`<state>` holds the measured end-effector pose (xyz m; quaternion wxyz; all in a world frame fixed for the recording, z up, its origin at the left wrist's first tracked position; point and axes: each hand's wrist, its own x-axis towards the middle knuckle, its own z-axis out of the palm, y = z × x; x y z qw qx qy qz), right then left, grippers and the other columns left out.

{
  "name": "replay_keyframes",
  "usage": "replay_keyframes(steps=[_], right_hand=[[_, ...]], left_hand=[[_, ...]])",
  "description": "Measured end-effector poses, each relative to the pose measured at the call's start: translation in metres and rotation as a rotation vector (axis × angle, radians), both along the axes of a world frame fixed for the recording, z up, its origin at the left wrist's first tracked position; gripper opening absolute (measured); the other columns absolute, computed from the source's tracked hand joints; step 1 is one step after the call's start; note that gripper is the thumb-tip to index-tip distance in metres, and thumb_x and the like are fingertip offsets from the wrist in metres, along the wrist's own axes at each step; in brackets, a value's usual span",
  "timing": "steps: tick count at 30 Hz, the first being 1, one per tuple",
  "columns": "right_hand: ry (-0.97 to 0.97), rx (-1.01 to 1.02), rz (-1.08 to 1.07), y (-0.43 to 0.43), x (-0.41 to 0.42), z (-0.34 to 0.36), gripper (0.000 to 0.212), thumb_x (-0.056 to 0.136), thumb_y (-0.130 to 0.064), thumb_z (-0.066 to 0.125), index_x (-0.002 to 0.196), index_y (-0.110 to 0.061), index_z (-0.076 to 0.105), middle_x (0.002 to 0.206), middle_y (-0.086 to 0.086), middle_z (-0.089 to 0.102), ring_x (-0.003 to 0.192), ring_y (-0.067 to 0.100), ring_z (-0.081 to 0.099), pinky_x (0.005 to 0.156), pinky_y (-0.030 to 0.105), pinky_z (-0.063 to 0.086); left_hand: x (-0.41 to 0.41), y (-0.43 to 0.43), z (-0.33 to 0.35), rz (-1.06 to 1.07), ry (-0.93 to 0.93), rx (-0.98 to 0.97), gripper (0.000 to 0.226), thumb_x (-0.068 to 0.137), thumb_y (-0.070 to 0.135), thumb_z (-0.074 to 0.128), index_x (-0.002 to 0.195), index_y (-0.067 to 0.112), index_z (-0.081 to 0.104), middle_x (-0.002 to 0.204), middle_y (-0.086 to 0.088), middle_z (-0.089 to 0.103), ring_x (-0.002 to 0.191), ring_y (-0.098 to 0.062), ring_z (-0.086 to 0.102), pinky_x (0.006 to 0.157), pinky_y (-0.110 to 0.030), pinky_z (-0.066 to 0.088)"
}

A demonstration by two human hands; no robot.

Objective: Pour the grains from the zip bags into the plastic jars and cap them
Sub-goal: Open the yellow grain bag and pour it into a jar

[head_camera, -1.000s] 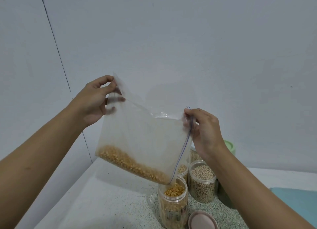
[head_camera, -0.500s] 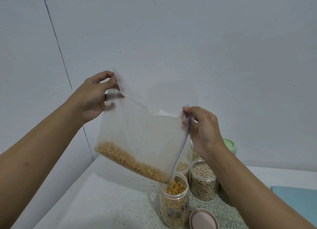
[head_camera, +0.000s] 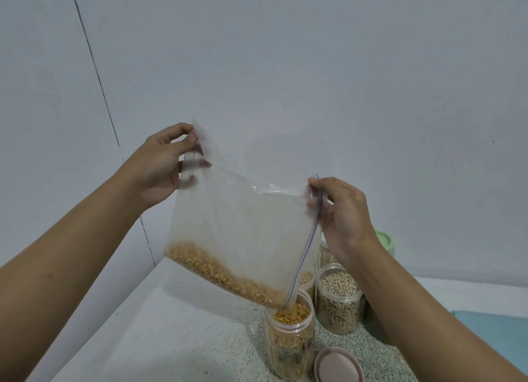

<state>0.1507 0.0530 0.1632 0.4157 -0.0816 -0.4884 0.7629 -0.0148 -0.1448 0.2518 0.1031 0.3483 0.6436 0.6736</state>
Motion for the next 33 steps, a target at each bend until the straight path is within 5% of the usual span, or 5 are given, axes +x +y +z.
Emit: replay_keyframes(steps=[20, 33], right_hand=[[0.013, -0.004, 0.002, 0.010, 0.002, 0.004, 0.007, 0.091, -0.001, 0.065, 0.085, 0.000, 0.062, 0.066, 0.002, 0.055, 0.061, 0.015, 0.050, 0.065, 0.028, 0.041], [0.055, -0.045, 0.054, -0.001, -0.001, 0.002, 0.017, 0.089, -0.001, 0.066, 0.073, -0.002, 0.062, 0.066, 0.004, 0.054, 0.061, 0.014, 0.052, 0.057, 0.022, 0.047]], left_hand=[[-0.002, 0.013, 0.010, -0.002, 0.019, 0.010, 0.021, 0.105, 0.025, 0.055, 0.087, 0.028, 0.066, 0.083, 0.004, 0.069, 0.071, -0.017, 0.069, 0.070, -0.037, 0.038], [-0.001, -0.004, 0.013, 0.024, 0.037, 0.019, 0.021, 0.104, 0.025, 0.057, 0.084, 0.027, 0.065, 0.082, 0.004, 0.068, 0.074, -0.018, 0.070, 0.071, -0.038, 0.039]])
